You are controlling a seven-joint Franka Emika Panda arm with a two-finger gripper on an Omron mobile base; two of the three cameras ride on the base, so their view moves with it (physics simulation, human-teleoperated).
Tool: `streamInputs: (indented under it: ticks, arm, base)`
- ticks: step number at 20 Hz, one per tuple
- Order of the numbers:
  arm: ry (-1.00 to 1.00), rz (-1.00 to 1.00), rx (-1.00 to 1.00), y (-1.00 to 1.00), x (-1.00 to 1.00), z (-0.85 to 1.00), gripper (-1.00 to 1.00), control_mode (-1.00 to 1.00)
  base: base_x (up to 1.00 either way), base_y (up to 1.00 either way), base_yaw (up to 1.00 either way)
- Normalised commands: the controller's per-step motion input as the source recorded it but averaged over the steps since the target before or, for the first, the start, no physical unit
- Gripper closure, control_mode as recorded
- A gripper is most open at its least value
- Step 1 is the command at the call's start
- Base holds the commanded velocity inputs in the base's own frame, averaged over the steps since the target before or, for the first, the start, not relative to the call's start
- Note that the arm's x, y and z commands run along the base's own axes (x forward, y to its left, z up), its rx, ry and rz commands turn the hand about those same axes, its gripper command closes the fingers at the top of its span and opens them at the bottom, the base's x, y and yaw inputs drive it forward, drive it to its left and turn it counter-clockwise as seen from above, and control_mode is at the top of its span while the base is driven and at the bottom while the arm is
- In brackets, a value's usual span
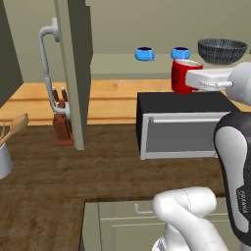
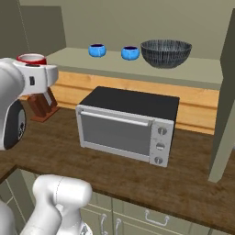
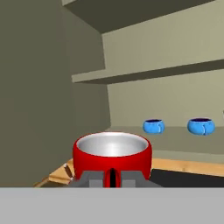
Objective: Gather all objects into one cabinet and sort the glasses and bowls to opposite sides.
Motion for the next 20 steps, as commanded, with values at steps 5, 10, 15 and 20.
streamInputs:
  ticks: [5,10,15,20]
  arm:
    - [0.01,0.01,-0.10,0.19,0.30,0.01,1.00,-1.00]
    - [-0.13,0.01,-0.14,0.05,0.08,0.00,1.00,-1.00]
    - [-0.05,0.04,-0.06,0.19,0.07,0.03,1.00,-1.00]
    - [0.00,0.03,0.00,0.07,0.36,0.13,1.00,-1.00]
  base:
    - [0.00,0.00,0.00]
    - [0.00,0.00,0.00]
    - [0.00,0.00,0.00]
    - [0.00,0.00,0.00]
